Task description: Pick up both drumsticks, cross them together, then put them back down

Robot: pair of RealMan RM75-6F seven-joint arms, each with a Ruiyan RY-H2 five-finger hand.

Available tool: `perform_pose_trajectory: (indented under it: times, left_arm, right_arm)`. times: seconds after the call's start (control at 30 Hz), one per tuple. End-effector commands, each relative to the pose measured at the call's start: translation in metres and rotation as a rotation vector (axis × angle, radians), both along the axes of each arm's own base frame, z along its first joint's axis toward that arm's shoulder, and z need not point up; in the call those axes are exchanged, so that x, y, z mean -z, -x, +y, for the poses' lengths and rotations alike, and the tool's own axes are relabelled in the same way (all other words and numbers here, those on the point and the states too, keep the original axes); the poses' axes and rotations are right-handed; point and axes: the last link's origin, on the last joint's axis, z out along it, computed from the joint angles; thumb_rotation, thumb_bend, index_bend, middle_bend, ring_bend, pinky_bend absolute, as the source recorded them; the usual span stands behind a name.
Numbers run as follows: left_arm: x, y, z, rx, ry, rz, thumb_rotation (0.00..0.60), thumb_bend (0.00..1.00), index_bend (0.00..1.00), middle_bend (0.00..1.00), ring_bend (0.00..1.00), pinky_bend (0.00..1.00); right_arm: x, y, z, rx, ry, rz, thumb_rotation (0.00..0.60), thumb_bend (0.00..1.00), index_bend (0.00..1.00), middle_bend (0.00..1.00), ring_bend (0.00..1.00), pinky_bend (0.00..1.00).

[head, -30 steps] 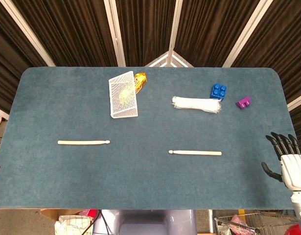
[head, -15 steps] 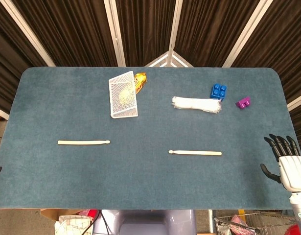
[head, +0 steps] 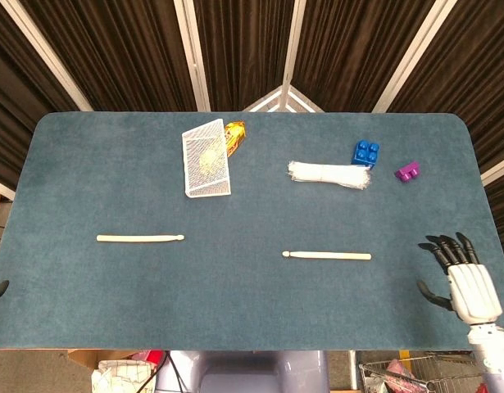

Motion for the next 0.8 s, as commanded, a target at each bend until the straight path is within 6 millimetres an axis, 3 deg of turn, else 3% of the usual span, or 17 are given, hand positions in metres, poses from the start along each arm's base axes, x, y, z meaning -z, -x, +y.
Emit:
perform_pose_trajectory:
  times: [0.03, 0.43, 0.8]
  left_arm:
    - [0.000, 0.001, 0.002, -0.006, -0.001, 0.000, 0.600, 0.29, 0.05, 0.00, 0.00, 0.00]
    - [0.003, 0.001, 0.006, -0.015, -0.001, 0.009, 0.600, 0.29, 0.05, 0.00, 0.00, 0.00]
    - [0.001, 0.005, 0.006, -0.036, -0.014, 0.003, 0.600, 0.29, 0.05, 0.00, 0.00, 0.00]
  right_arm:
    - [0.012, -0.014, -0.005, -0.011, -0.027, 0.005, 0.600, 0.33, 0.30, 0.21, 0.15, 0.01]
    - [0.052, -0.050, -0.047, 0.077, -0.071, 0.084, 0.600, 0.33, 0.31, 0.24, 0.16, 0.01]
    - [0.097, -0.066, -0.060, 0.100, -0.146, 0.209, 0.600, 0.33, 0.36, 0.32, 0.19, 0.00]
